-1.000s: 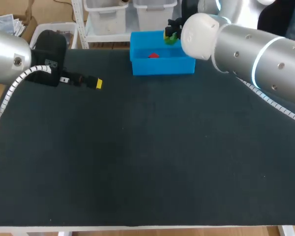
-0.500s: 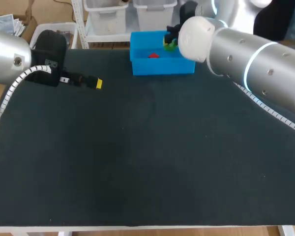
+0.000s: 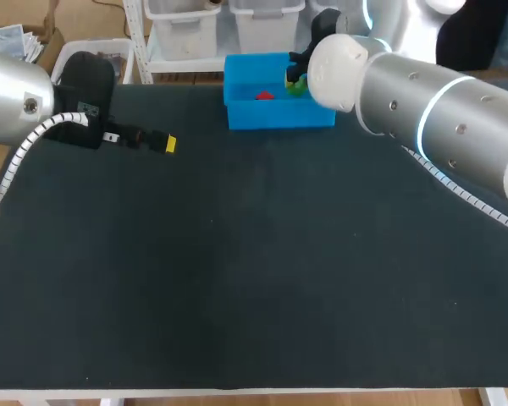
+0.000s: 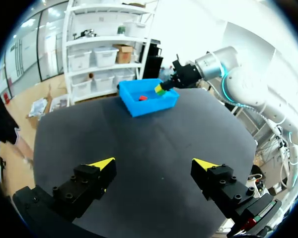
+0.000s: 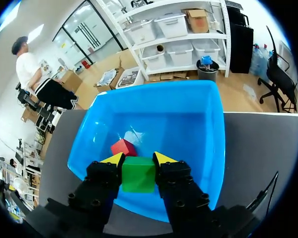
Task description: Use the left arm to pick the red cube and place it into the blue plastic box first, then use the right arm to grasp the green cube and put it into the same blue plastic box after the first action is fully finished.
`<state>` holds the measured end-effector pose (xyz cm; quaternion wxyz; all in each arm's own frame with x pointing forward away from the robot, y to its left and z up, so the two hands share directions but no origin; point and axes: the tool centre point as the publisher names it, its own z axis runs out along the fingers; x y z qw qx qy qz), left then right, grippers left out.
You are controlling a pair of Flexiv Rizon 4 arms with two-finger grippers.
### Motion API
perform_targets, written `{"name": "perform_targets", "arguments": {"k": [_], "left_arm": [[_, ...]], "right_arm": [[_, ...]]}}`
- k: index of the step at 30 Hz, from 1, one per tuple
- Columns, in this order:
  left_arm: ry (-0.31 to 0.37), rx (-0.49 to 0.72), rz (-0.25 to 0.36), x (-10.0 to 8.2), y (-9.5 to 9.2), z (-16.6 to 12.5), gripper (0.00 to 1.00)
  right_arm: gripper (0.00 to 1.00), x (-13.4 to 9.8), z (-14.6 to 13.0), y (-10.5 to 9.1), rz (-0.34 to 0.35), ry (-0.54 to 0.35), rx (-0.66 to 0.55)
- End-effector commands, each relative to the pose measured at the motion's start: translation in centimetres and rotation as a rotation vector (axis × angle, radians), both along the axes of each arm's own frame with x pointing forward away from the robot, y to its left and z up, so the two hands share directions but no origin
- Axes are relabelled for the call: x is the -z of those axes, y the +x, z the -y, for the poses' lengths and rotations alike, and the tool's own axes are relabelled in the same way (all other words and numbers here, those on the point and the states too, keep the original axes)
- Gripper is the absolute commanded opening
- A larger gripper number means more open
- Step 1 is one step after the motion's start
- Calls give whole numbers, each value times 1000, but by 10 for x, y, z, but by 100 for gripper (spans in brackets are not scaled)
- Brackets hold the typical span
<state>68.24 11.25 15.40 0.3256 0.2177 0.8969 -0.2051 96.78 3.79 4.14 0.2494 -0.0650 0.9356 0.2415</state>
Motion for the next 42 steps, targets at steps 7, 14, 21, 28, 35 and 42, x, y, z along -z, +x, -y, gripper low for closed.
{"name": "perform_targets", "arguments": {"k": [7, 14, 21, 28, 35, 42], "left_arm": [[-6, 6, 2, 1, 1, -2, 100], [-6, 6, 2, 1, 1, -2, 100], [-6, 6, 2, 1, 1, -2, 100], [-6, 6, 2, 1, 1, -2, 100], [-6, 6, 2, 1, 1, -2, 100], [-6, 6, 2, 1, 1, -2, 100]], "right_arm": [[87, 2, -5, 14, -32, -15, -9], [100, -8, -5, 12, -18, -16, -11], [100, -28, -4, 8, 15, -13, -6], [100, -57, -5, -3, 43, -13, -2], [100, -85, -1, -26, 70, -29, -3], [100, -102, 18, -59, 92, -28, 24]]}}
